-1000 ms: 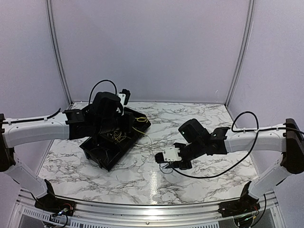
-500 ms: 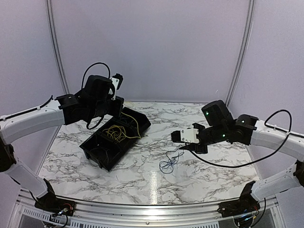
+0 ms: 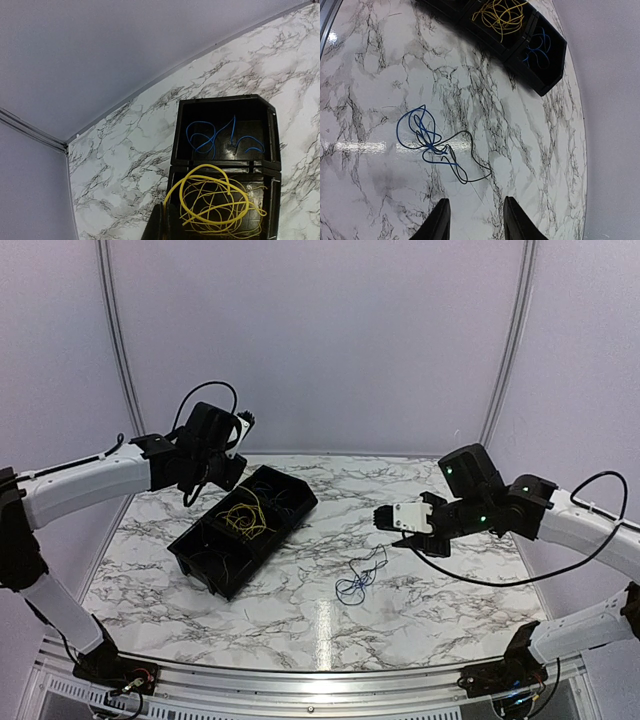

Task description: Untangle the cables

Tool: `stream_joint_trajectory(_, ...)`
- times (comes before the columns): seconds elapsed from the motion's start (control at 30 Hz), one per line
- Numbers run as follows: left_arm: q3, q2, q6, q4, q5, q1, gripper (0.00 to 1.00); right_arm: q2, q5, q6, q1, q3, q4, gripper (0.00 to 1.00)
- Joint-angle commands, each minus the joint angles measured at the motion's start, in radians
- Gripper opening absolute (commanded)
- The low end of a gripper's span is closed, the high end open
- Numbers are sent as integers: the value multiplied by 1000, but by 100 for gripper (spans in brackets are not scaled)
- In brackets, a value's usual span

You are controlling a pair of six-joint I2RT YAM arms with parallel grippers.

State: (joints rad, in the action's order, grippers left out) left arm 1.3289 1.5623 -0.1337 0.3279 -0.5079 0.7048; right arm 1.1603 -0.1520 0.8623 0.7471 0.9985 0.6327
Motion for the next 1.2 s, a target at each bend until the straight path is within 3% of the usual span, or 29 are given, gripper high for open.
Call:
stream_joint_trajectory(0.0,8,60,-105,18,-42,-21,0,-24,-15,-27,-24,39,13,37)
stream_joint_trajectory(0.43,-56,201,23,36,78,-27,0,-41,-21,-28,-43,2,3,37)
stream_joint_trajectory(0.77,-5,333,75,88,135,-28,0,-23,3,-25,-44,-46,-28,39)
stream_joint_trajectory(0.9,17,373,106,89,170,-35,0,7,76,-47,-74,-70,-81,62)
stream_joint_trajectory(1.07,44,369,127,116,187,-37,0,89,-3,-61,-168,-53,-84,63)
stream_joint_trajectory(1.17,48,332,127,129,193,-38,17,151,-33,-88,-207,-49,-112,62)
